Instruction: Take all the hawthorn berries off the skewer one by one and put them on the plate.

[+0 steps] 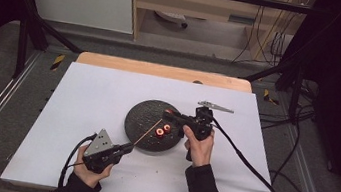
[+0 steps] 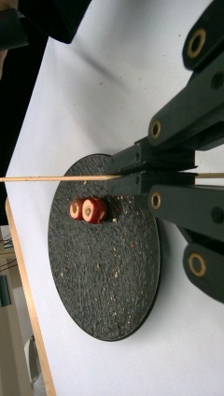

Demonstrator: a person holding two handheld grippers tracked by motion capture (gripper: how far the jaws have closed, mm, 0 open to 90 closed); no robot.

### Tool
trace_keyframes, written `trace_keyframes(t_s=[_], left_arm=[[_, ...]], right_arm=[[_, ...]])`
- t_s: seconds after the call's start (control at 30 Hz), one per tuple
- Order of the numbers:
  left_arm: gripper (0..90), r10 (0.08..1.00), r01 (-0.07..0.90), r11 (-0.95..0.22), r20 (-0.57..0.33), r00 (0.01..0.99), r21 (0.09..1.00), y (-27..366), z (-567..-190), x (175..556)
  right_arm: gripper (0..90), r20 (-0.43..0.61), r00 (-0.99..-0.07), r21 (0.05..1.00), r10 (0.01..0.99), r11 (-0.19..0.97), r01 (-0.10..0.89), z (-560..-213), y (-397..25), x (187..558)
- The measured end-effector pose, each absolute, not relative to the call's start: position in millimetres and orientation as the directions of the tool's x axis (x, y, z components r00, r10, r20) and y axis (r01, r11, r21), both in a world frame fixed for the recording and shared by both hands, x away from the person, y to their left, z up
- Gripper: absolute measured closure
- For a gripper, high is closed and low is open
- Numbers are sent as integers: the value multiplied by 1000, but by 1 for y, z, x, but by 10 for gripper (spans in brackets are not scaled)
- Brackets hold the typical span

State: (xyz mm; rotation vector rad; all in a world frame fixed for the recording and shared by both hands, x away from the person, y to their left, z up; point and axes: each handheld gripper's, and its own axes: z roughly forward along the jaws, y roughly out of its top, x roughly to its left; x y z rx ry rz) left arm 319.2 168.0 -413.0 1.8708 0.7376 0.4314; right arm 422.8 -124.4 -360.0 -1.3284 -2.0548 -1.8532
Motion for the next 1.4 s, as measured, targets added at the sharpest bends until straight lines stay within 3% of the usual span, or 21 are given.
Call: trace_keyframes(t_s=[0.57, 1.4], left_arm=[[881, 678, 306, -271, -45, 734, 913, 173, -414, 322], [881, 684, 312, -268, -48, 728, 912, 176, -415, 324]], right_arm=[[638, 522, -584, 799, 622, -117, 590, -351, -142, 447], [638, 485, -520, 745, 703, -21, 667, -416, -114, 483]])
